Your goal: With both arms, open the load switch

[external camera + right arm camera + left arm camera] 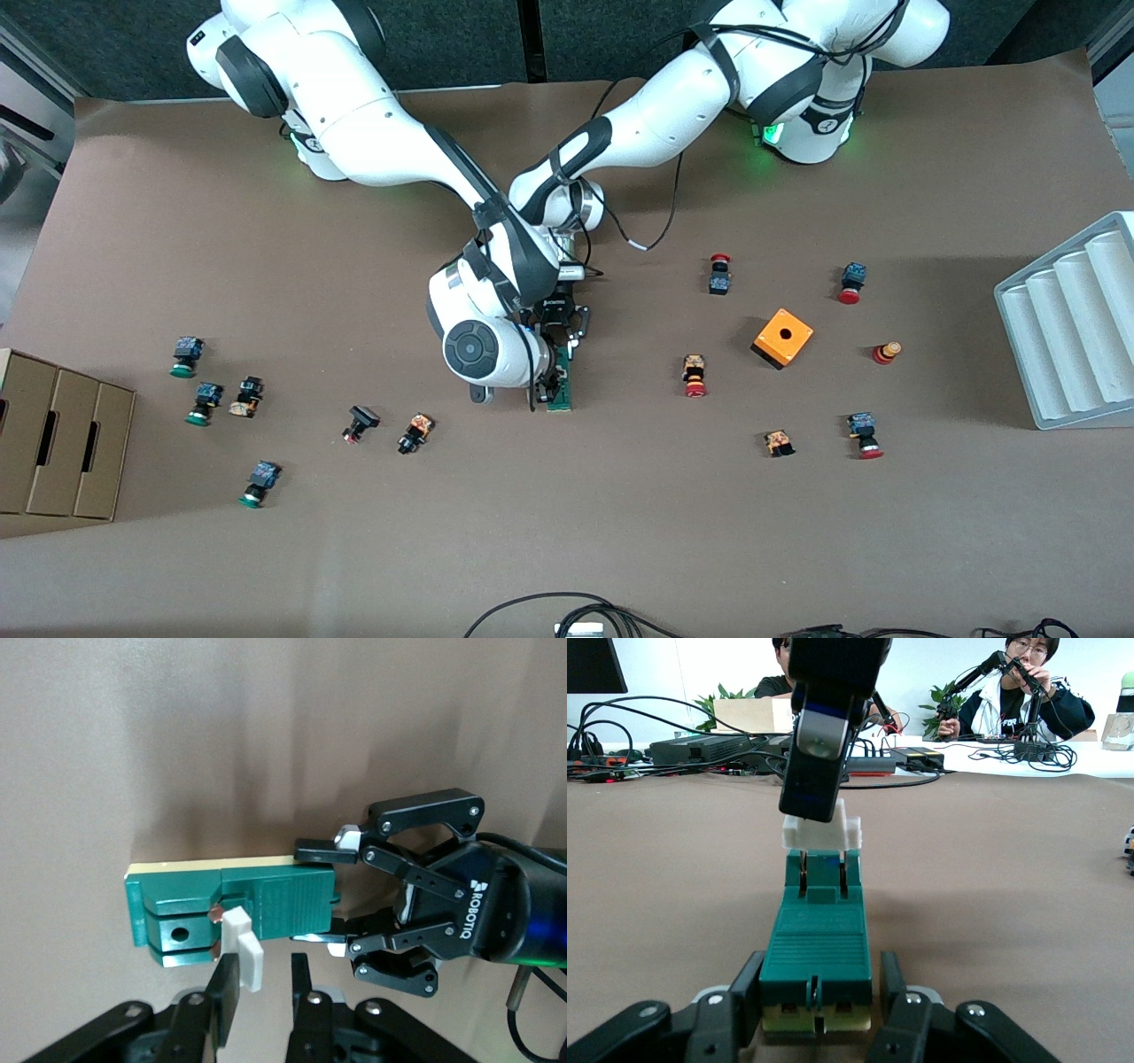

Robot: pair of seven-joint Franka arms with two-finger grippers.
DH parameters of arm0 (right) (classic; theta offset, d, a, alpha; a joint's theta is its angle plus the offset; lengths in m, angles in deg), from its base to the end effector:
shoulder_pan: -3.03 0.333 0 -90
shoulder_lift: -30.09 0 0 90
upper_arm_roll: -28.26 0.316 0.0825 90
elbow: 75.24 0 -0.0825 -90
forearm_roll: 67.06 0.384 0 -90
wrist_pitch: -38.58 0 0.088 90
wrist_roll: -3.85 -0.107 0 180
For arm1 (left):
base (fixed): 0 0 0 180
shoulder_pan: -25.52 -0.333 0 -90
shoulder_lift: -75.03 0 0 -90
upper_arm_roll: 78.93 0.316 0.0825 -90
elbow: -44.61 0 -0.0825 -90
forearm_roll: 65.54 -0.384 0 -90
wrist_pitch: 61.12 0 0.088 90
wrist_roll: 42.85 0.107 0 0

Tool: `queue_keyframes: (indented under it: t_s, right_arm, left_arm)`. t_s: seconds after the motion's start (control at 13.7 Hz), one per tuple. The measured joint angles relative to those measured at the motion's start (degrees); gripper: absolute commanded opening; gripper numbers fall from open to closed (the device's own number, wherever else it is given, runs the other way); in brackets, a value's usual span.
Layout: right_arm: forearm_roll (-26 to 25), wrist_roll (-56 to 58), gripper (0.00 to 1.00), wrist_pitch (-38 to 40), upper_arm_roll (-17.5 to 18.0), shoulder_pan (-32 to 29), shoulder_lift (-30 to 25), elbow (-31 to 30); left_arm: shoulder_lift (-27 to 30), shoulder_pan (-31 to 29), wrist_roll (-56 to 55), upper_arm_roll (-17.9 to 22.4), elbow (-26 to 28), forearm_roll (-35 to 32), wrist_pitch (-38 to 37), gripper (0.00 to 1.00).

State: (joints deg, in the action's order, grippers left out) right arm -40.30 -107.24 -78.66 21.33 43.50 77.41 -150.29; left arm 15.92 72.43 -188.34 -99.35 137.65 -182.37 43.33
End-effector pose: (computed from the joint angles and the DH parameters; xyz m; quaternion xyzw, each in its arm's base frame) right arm 0.5893 0.4450 0.2420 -0.7046 0.6909 0.1616 0.0099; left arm 0.3416 -0.5635 0.0514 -0.7938 -0.0097 -0.6081 0.0016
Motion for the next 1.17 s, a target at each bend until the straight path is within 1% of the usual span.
queue_keyframes:
  t_s: [0.07, 0.44, 1.17]
  right_arm:
    - [-0.2, 0.0, 0.29, -0.2, 0.1, 0.0, 0.0, -0.2]
    - [-0.9, 0.1, 0.28, -1.5, 0.2, 0.8, 0.0, -1.6]
    - [-2.1, 0.3, 0.24, -2.0, 0.1, 1.5, 0.0, -2.6]
  left_arm:
    - [0.0, 0.0, 0.0, 0.0, 0.0, 0.0, 0.0, 0.56]
    - [0.0, 0.0, 0.0, 0.0, 0.0, 0.0, 0.0, 0.57]
    - [0.0, 0.0, 0.0, 0.0, 0.0, 0.0, 0.0, 0.57]
